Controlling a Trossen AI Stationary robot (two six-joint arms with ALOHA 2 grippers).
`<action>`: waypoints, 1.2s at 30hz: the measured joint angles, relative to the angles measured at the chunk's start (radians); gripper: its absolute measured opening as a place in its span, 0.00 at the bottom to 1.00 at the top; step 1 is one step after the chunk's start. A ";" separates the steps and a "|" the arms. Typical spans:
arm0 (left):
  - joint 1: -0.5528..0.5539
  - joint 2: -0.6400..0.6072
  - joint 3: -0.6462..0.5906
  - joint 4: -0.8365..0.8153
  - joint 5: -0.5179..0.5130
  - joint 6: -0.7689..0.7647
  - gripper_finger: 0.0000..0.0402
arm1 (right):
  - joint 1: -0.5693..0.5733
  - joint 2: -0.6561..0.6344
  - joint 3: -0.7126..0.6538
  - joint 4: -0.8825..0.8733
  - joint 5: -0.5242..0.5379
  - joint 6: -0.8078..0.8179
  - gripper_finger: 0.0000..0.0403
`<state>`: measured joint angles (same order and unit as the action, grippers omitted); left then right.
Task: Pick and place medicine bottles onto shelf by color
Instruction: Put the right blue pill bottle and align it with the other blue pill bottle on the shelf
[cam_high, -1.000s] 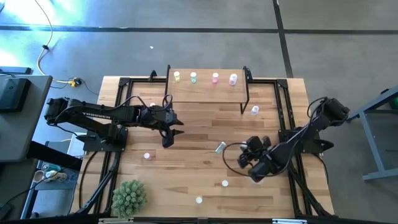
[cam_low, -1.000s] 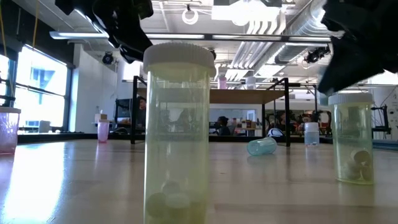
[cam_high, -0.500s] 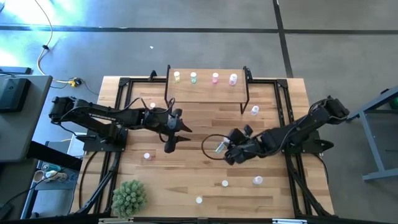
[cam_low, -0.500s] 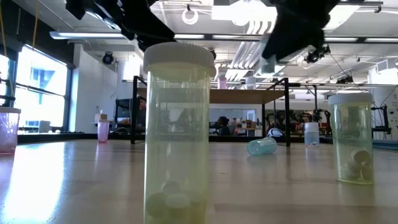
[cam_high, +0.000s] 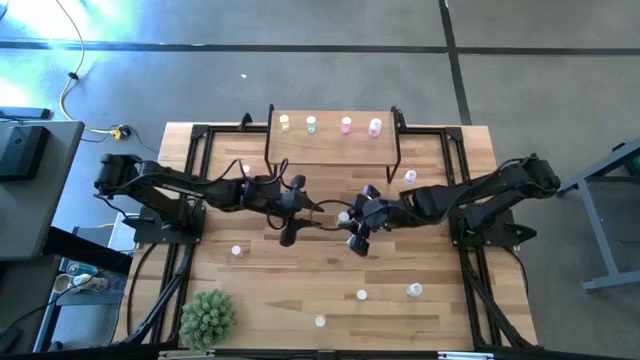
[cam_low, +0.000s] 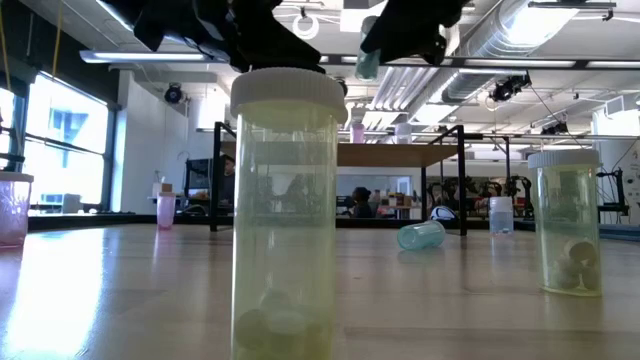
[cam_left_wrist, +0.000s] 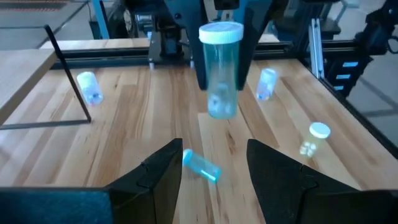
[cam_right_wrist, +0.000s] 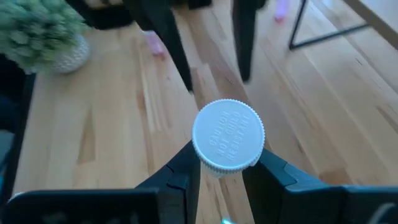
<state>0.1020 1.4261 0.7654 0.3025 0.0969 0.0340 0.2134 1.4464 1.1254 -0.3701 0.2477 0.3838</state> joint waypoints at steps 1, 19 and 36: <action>0.000 0.008 0.000 0.022 -0.005 -0.004 0.42 | -0.010 0.000 0.001 0.018 -0.021 -0.013 0.23; 0.008 0.066 0.003 0.175 -0.019 -0.085 0.42 | -0.111 0.000 0.002 0.167 -0.118 -0.079 0.23; 0.010 0.066 0.007 0.219 -0.018 -0.102 0.34 | -0.116 0.000 0.002 0.180 -0.119 -0.091 0.23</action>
<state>0.1116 1.4921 0.7723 0.5217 0.0788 -0.0677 0.0975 1.4464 1.1275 -0.1902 0.1291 0.2928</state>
